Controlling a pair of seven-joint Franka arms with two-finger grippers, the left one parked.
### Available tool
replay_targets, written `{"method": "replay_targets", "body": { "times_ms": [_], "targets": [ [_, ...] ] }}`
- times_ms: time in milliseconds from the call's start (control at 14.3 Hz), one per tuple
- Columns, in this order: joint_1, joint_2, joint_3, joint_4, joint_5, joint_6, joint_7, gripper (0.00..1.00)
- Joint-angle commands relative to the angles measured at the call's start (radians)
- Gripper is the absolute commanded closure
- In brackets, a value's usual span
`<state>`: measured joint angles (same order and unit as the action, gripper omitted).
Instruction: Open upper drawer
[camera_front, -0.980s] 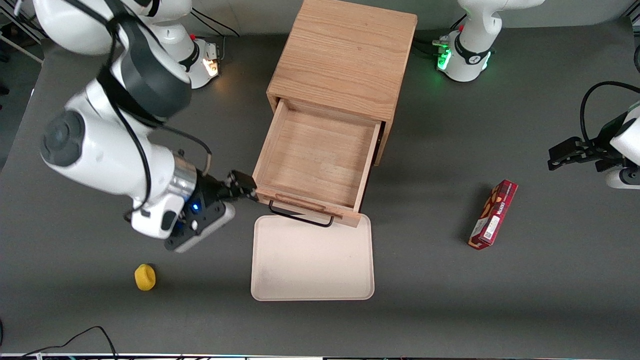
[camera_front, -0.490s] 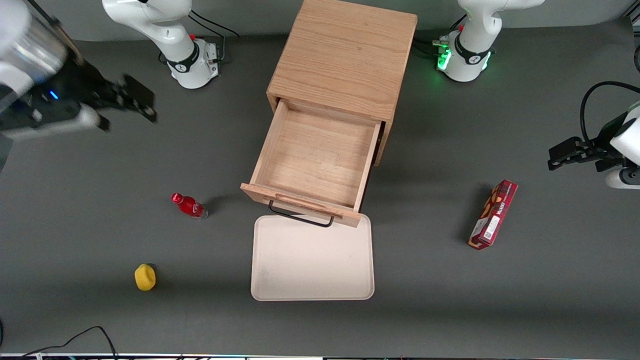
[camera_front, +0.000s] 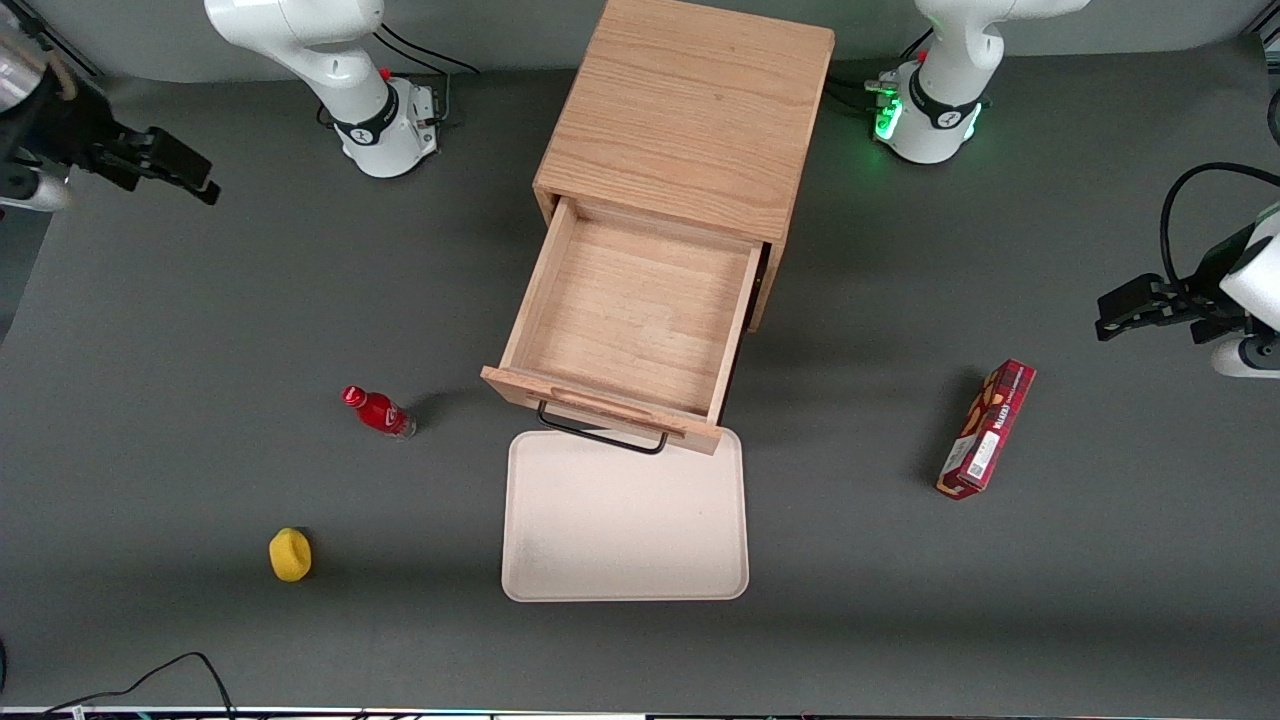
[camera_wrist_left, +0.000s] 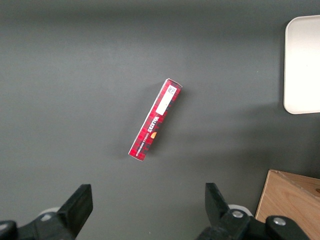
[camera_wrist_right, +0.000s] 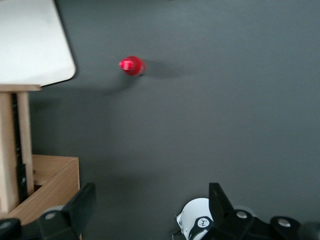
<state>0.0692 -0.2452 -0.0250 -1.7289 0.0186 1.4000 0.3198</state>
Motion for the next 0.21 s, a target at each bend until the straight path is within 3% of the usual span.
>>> {"method": "replay_targets", "body": {
  "times_ms": [0, 140],
  "targets": [
    [0.006, -0.04, -0.02, -0.025, 0.003, 0.031, 0.005, 0.0],
    [0.008, -0.017, -0.02, 0.027, 0.003, 0.008, 0.013, 0.0]
  ]
}}
